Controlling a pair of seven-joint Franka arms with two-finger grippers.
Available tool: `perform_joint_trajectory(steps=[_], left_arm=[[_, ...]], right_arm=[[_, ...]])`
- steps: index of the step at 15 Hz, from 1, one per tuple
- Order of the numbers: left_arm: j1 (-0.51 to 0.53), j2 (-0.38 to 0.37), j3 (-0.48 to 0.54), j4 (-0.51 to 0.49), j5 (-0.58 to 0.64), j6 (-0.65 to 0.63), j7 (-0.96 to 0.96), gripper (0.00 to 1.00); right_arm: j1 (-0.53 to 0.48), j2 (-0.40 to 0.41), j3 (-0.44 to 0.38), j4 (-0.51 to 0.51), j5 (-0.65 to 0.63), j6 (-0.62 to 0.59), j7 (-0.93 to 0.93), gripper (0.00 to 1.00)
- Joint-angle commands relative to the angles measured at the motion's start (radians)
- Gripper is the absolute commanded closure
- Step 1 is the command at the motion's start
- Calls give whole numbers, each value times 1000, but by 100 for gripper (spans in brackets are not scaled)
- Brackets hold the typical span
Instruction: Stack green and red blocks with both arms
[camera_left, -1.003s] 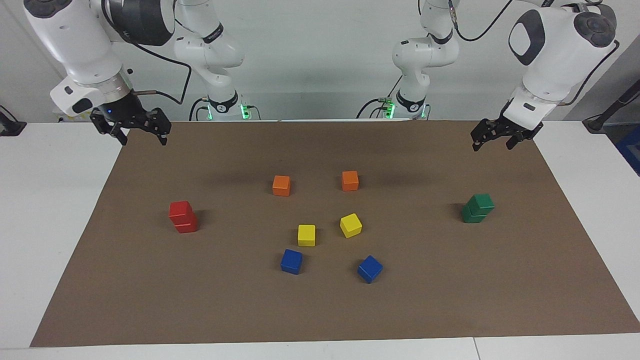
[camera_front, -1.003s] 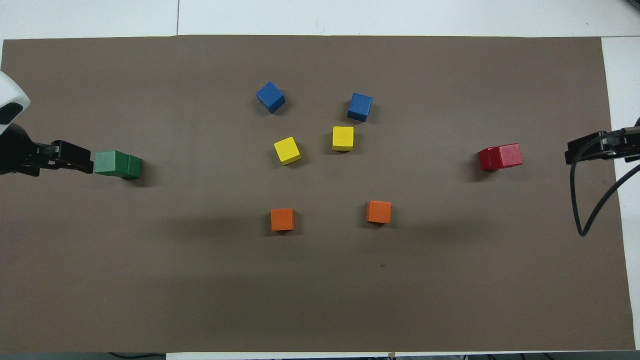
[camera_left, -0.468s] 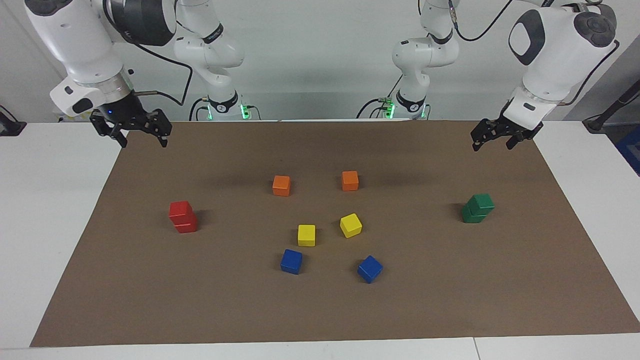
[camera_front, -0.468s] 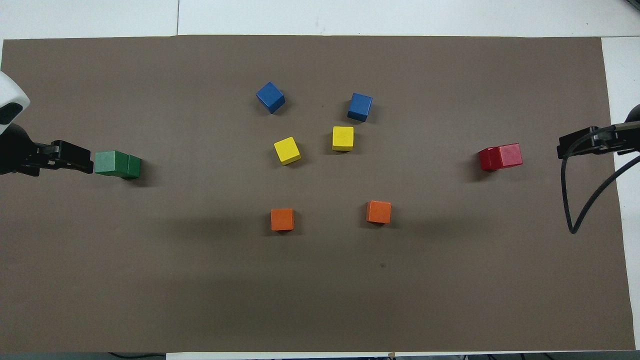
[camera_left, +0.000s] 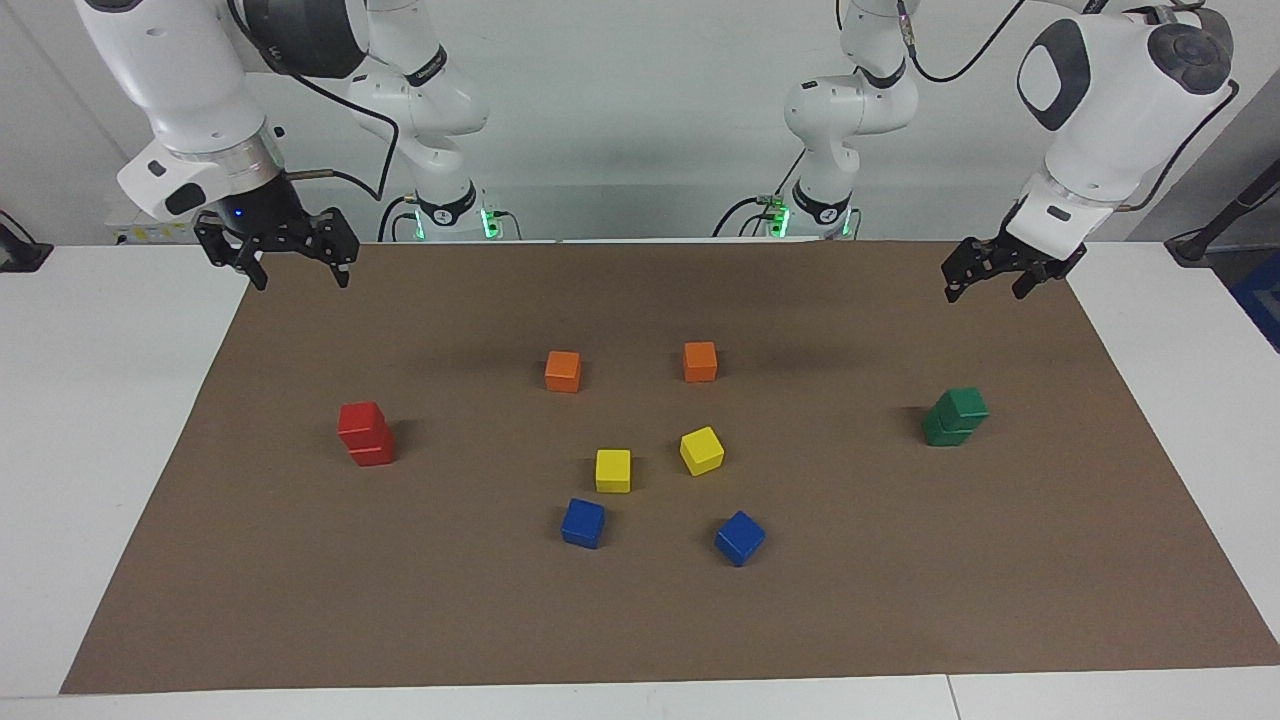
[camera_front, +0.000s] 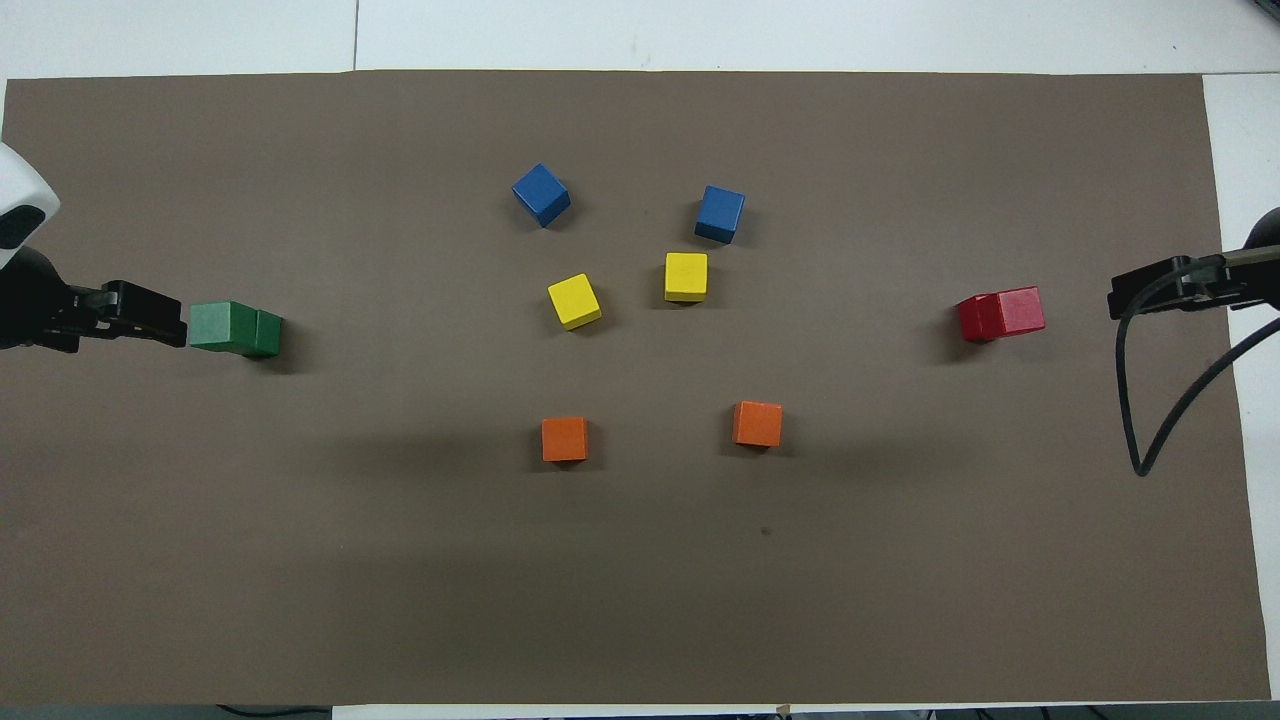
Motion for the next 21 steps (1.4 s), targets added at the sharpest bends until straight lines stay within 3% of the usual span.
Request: perform_joint_trajectory(steps=[1, 21], left_arm=[[-3, -17, 6, -5, -12, -5, -6, 0], [-3, -17, 6, -5, -12, -5, -6, 0]], right_arm=[[-12, -18, -3, -4, 22, -15, -12, 0], [-34, -45, -11, -32, 13, -70, -12, 0]])
